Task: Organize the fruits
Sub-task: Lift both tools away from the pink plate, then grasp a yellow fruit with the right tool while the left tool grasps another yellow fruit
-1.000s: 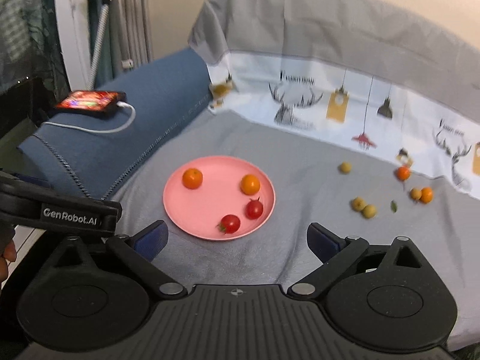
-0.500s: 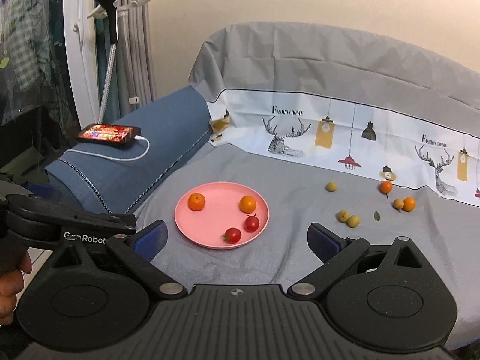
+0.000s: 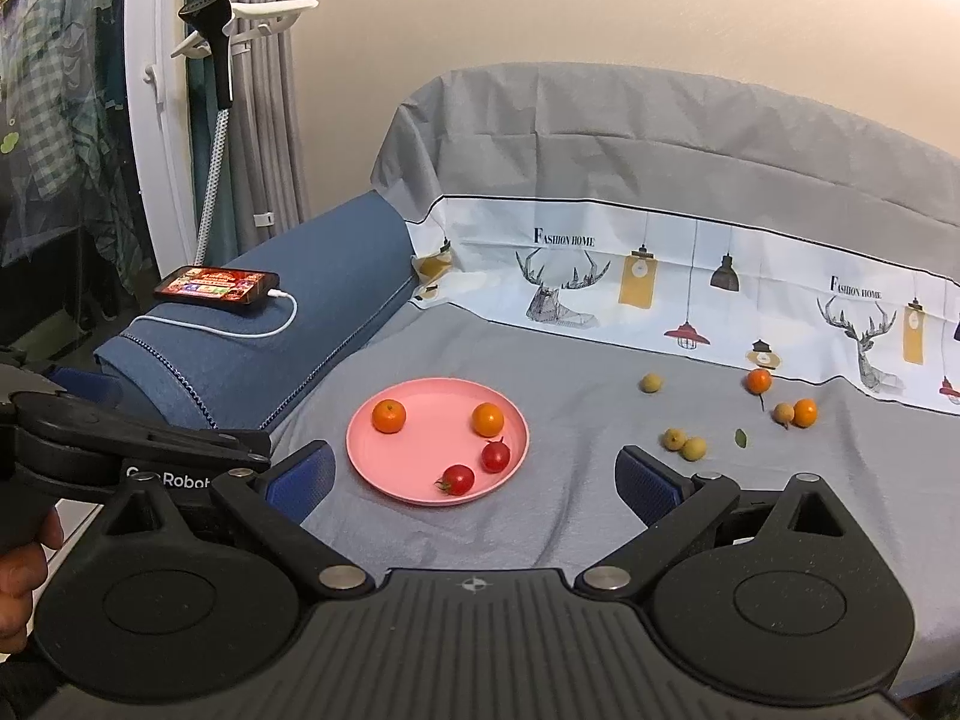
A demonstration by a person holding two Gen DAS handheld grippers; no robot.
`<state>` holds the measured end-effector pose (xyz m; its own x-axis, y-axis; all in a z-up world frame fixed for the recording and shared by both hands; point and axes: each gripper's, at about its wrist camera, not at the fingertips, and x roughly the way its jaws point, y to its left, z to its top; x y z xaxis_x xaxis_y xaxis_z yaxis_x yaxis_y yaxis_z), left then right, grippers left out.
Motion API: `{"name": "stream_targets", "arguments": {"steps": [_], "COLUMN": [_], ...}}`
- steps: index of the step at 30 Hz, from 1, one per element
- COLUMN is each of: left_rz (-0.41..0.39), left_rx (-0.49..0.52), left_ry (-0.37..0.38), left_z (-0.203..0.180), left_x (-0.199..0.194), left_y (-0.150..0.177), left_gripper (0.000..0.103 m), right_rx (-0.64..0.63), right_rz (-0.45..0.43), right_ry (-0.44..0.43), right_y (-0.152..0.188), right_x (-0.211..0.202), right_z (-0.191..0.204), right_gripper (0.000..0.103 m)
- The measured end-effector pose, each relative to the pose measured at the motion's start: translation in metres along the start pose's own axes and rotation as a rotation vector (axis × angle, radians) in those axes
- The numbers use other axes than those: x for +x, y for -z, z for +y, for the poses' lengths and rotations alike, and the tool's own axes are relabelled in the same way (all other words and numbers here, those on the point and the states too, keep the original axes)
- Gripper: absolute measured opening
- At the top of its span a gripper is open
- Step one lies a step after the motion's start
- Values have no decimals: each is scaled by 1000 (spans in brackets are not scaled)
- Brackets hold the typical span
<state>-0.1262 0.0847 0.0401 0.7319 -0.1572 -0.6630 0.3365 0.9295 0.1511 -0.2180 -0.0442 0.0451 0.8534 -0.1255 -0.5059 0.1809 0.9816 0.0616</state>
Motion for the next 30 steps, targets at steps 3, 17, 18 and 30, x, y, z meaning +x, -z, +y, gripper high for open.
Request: {"name": "stream_targets", "arguments": {"steps": [3,17,18,30], "left_rz": [8,71,75,190], "left_rx": [3,12,16,18], "left_ry": [2,-4,-3,2], "left_z": [-1,0,-1,-9], "left_x": [3,27,29,74], "left_y": [0,1,1,-17], "left_gripper": [103,103,103,103], "right_rx": [4,18,20,128], "right_rz": [8,70,73,107], "right_ry": [2,-24,-25,126], "right_y": [-1,3,3,16], "right_x": [3,28,29,81], "right_z": [0,-2,-3,-64], "right_gripper": [99,99,99,100]}}
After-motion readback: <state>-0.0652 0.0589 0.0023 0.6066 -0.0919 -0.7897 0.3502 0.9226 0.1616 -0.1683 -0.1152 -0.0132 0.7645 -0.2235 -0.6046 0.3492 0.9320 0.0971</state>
